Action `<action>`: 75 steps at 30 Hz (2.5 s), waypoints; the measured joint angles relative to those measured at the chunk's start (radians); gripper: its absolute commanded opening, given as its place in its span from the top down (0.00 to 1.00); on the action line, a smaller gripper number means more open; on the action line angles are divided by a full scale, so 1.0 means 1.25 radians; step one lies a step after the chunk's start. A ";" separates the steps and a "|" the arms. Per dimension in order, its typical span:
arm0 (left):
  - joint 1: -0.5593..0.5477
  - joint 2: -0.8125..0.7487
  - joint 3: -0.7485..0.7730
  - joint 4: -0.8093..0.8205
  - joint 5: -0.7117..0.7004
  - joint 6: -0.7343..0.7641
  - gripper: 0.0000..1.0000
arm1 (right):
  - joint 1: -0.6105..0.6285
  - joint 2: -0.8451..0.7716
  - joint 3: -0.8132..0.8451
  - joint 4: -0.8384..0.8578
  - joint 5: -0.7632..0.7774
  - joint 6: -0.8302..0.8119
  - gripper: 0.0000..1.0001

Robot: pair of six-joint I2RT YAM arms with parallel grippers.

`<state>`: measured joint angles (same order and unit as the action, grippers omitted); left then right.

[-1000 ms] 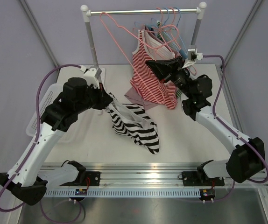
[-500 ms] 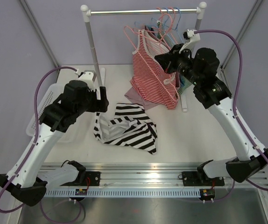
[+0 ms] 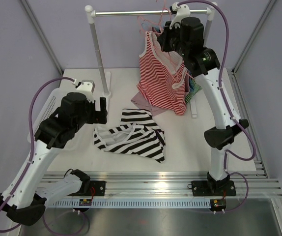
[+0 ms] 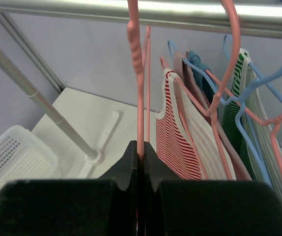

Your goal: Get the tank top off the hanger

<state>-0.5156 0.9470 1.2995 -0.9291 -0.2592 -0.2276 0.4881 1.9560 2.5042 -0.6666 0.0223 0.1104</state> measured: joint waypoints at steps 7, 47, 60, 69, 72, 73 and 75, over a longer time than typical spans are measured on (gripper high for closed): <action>-0.049 0.024 -0.014 -0.006 -0.045 -0.011 0.01 | 0.000 0.112 0.109 -0.019 0.039 -0.029 1.00; -0.320 0.663 -0.176 0.375 0.023 -0.211 0.69 | 0.002 -0.788 -0.756 0.080 -0.172 -0.001 0.00; -0.352 0.488 -0.179 0.256 -0.094 -0.245 1.00 | 0.002 -0.813 -0.795 0.090 -0.223 0.002 0.01; -0.237 0.288 0.092 0.044 -0.265 -0.220 1.00 | 0.002 -0.823 -0.822 0.101 -0.214 0.012 0.01; -0.127 0.263 0.167 0.007 -0.286 -0.189 1.00 | 0.002 -0.828 -0.832 0.109 -0.202 0.017 0.00; -0.087 0.257 0.187 -0.003 -0.290 -0.179 1.00 | 0.002 -0.830 -0.833 0.112 -0.198 0.017 0.01; 0.013 0.250 0.225 -0.023 -0.291 -0.156 1.00 | 0.002 -0.832 -0.836 0.120 -0.187 0.020 0.01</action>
<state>-0.4992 1.2598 1.5806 -0.9577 -0.6231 -0.4221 0.4900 0.9161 1.4593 -0.5163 -0.2115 0.1352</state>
